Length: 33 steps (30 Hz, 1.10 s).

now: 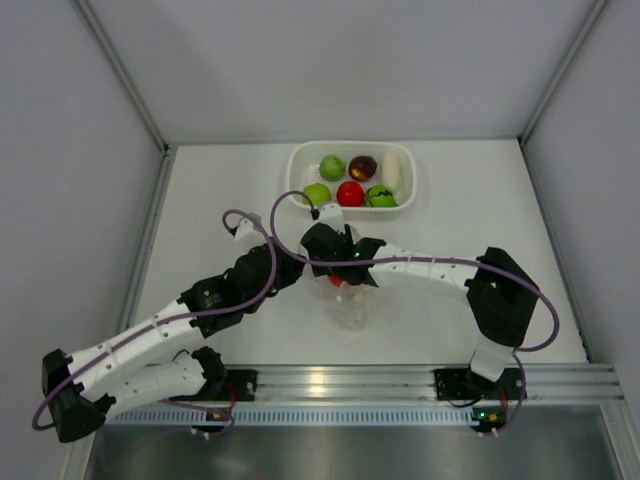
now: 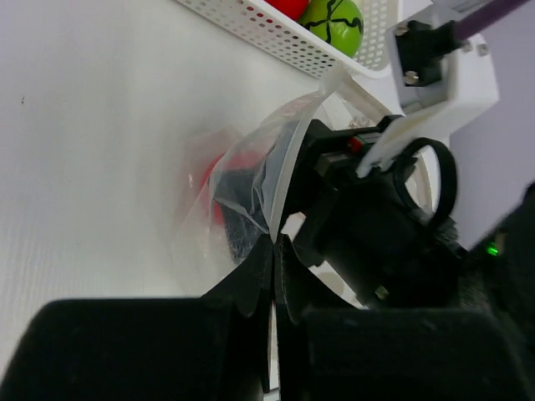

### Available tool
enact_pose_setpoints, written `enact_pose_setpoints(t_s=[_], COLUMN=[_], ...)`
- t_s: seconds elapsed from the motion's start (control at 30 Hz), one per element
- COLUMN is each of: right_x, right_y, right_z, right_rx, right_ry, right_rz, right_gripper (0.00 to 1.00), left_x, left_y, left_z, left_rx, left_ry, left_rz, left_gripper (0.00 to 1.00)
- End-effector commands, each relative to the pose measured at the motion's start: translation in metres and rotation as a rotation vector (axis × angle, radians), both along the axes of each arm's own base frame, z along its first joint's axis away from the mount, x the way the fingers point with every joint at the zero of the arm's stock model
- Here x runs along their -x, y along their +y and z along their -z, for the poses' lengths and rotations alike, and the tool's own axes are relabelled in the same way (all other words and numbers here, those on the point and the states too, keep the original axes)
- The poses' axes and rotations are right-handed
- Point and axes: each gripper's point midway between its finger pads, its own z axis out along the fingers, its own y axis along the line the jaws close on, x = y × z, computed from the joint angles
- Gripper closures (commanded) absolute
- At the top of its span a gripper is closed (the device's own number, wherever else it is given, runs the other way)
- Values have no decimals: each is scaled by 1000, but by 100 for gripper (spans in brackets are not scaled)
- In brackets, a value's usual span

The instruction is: Open the zip-top bag and remove the fake food

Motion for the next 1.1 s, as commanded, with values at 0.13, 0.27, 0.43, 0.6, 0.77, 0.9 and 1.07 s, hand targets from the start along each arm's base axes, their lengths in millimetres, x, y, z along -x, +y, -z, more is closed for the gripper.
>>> enact_pose_setpoints(t_s=[0.13, 0.27, 0.43, 0.6, 0.77, 0.9, 1.07], right_x=[-34, -34, -32, -37, -15, 5, 30], right_y=[-12, -14, -22, -43, -31, -23, -15], right_z=[29, 34, 41, 60, 72, 65, 45], right_rx=[61, 62, 56, 121, 72, 18, -73], right_ry=[-45, -28, -7, 57, 165, 222, 279], right_rz=[62, 47, -4, 6, -89, -164, -266], right_gripper=[41, 38, 30, 27, 14, 12, 4], left_x=[1, 0, -2, -4, -5, -6, -7], left_y=[-1, 3, 6, 8, 8, 9, 9], left_z=[-8, -11, -14, -15, -13, -12, -8], left_rx=[7, -14, -37, -45, -56, -64, -77], left_ry=[-19, -42, -61, -70, -67, -69, -64], left_rz=[23, 21, 16, 5, 2, -1, -6], left_gripper=[100, 100, 100, 100, 100, 100, 100])
